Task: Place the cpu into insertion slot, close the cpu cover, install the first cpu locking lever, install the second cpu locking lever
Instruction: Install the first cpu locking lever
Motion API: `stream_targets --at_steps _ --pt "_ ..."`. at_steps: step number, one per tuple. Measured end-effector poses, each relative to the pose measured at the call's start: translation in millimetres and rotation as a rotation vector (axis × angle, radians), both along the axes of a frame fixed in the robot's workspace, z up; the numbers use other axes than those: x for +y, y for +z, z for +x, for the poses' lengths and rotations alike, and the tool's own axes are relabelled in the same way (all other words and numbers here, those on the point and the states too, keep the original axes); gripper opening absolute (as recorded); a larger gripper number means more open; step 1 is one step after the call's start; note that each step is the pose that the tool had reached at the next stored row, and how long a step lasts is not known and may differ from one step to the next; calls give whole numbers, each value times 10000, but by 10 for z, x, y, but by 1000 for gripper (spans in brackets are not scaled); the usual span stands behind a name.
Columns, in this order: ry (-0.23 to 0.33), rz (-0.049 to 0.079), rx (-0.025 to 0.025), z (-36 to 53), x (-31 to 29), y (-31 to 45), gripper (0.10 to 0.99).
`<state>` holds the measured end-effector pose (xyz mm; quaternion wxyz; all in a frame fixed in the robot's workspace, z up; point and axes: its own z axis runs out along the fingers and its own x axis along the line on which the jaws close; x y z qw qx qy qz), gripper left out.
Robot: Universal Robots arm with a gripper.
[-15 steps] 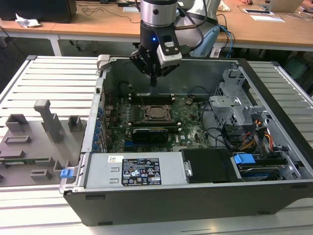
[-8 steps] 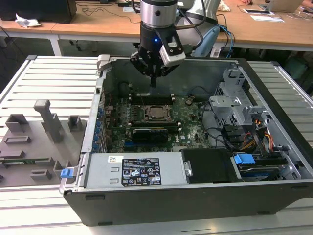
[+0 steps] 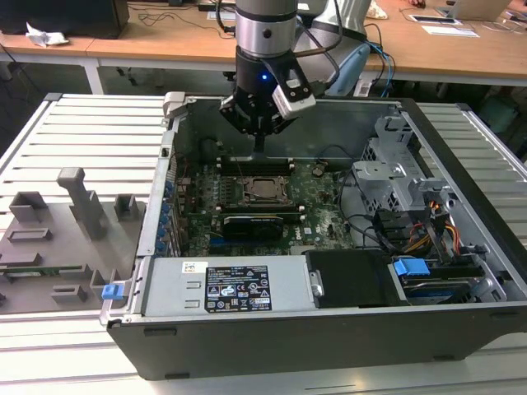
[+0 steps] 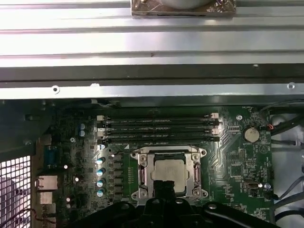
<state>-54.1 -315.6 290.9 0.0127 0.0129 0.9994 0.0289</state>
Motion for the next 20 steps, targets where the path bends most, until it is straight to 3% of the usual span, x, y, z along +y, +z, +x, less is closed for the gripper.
stream_targets --at_steps 5,10,14,20 --pt "5 10 -66 -215 0 -66 106" --pt "151 20 -69 -300 -2 -183 106" --pt "271 22 -69 -379 -2 -212 106" --pt "279 26 -110 -507 13 -266 106"
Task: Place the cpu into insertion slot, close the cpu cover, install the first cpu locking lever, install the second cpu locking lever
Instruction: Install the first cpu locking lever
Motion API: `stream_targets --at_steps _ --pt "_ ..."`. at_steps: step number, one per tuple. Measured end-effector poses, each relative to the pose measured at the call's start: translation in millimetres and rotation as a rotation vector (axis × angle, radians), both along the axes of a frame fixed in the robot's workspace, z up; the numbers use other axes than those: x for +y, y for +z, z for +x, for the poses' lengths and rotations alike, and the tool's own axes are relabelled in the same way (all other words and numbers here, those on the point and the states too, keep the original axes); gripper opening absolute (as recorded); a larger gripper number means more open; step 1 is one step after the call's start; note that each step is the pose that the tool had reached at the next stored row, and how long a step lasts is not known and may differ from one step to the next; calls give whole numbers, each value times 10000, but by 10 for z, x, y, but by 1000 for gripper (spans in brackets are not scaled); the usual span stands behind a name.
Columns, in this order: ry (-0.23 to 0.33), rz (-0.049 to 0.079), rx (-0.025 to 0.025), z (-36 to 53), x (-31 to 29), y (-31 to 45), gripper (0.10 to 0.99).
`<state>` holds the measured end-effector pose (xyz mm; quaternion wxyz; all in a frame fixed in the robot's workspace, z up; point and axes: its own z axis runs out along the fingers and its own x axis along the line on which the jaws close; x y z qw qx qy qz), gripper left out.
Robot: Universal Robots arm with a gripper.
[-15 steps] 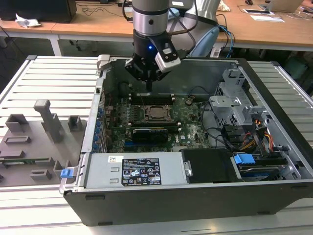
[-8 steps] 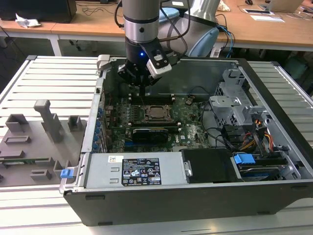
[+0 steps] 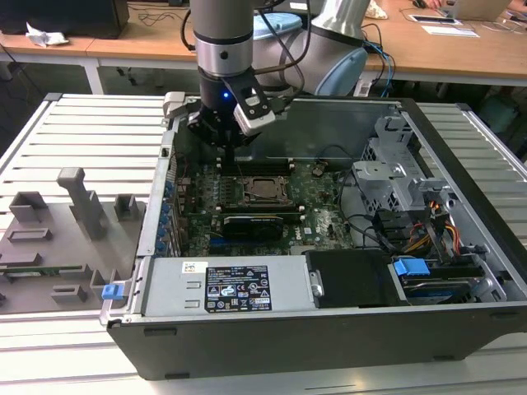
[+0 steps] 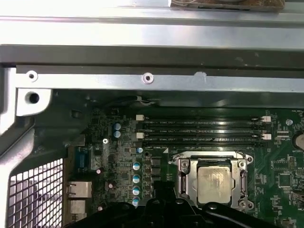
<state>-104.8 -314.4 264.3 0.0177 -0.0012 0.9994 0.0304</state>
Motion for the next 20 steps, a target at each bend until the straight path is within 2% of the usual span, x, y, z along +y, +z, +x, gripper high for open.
stream_targets --at_steps 12,20 --pt "0 7 -1 -52 8 -12 106" --pt "2 7 -2 -53 158 -70 106"
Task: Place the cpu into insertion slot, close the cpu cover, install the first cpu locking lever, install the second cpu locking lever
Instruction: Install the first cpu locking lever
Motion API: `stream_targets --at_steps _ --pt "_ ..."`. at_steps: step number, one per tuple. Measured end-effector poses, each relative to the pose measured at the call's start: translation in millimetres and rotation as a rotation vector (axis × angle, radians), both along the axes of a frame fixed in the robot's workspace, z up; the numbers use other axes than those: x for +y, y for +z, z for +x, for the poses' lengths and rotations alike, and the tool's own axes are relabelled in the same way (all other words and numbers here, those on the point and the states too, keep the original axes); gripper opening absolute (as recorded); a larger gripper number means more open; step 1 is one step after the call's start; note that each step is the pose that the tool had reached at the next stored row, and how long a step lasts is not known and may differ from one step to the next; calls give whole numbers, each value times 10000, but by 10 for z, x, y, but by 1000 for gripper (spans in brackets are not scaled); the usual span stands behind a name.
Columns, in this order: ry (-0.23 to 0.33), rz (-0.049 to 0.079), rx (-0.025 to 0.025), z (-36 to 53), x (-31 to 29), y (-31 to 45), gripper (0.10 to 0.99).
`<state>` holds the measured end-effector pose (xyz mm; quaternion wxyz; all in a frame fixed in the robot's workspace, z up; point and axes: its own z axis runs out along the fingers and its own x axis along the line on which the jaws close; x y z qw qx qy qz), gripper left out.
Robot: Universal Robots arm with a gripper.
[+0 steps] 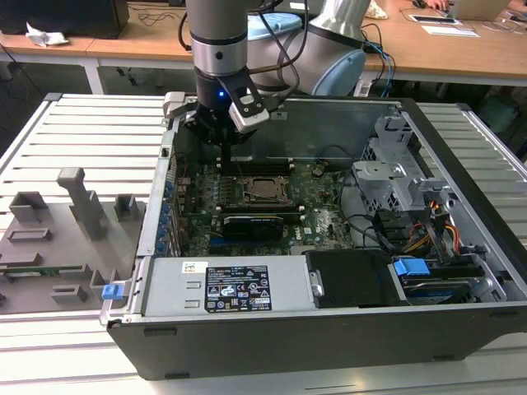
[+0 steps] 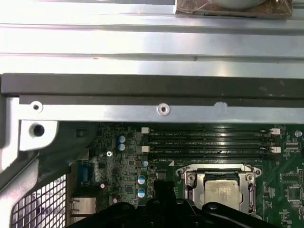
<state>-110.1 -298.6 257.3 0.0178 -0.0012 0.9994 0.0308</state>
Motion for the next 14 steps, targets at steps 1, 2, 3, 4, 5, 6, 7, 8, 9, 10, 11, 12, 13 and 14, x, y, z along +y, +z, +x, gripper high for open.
stream_targets --at_steps 1,2,3,4,5,6,7,8,9,10,11,12,13,14 --pt "1 0 -1 0 10 -8 106" --pt "4 -1 0 0 25 -12 106" --pt "7 -1 1 -1 38 -14 106" --pt "11 -2 1 -1 66 -19 106" --pt "14 -1 2 8 69 -20 106" --pt "12 0 2 31 70 -22 106" --pt "12 -7 0 39 69 -22 106" --pt "11 -12 0 40 69 -23 106" --pt "11 -17 1 42 69 -23 106" --pt "12 -17 1 43 70 -23 106" --pt "12 -17 0 45 69 -24 106" --pt "12 -17 0 46 69 -24 106" --pt "13 -17 0 49 69 -25 106" --pt "12 -18 2 58 70 -26 106"
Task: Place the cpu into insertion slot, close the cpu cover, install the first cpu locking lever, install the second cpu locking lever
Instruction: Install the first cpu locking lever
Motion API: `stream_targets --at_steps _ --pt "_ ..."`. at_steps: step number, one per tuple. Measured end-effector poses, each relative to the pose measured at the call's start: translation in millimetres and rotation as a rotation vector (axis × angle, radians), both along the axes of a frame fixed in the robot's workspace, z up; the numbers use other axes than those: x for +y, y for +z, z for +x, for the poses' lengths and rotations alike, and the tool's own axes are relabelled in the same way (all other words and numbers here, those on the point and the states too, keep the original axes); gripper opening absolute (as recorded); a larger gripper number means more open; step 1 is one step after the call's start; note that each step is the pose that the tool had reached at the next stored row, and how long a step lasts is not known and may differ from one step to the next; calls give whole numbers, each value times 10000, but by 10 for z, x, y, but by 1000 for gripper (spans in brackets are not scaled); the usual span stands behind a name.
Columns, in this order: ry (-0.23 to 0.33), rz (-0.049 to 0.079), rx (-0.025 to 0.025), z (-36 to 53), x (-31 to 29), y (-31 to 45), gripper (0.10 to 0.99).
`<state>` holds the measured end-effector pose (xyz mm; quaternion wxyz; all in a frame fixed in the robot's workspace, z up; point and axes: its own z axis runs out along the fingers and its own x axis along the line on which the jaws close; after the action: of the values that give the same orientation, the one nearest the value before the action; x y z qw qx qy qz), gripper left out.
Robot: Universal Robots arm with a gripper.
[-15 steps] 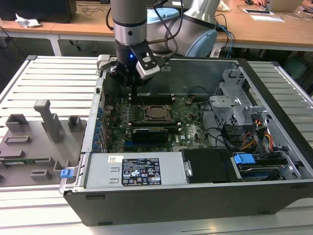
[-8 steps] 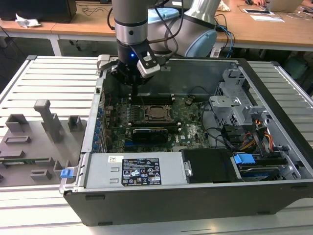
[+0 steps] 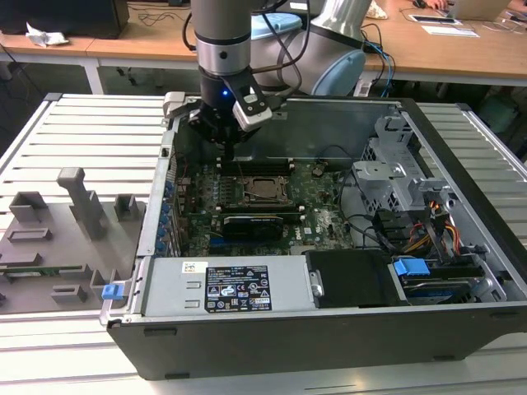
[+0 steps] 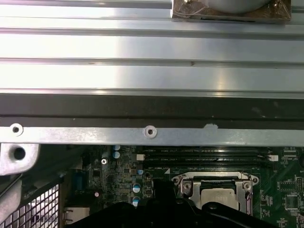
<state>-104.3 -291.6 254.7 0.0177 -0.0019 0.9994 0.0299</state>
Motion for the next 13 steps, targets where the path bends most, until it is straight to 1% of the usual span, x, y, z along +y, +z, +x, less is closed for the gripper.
stream_targets --at_steps 13 --pt "-1 1 -1 55 0 -3 106"
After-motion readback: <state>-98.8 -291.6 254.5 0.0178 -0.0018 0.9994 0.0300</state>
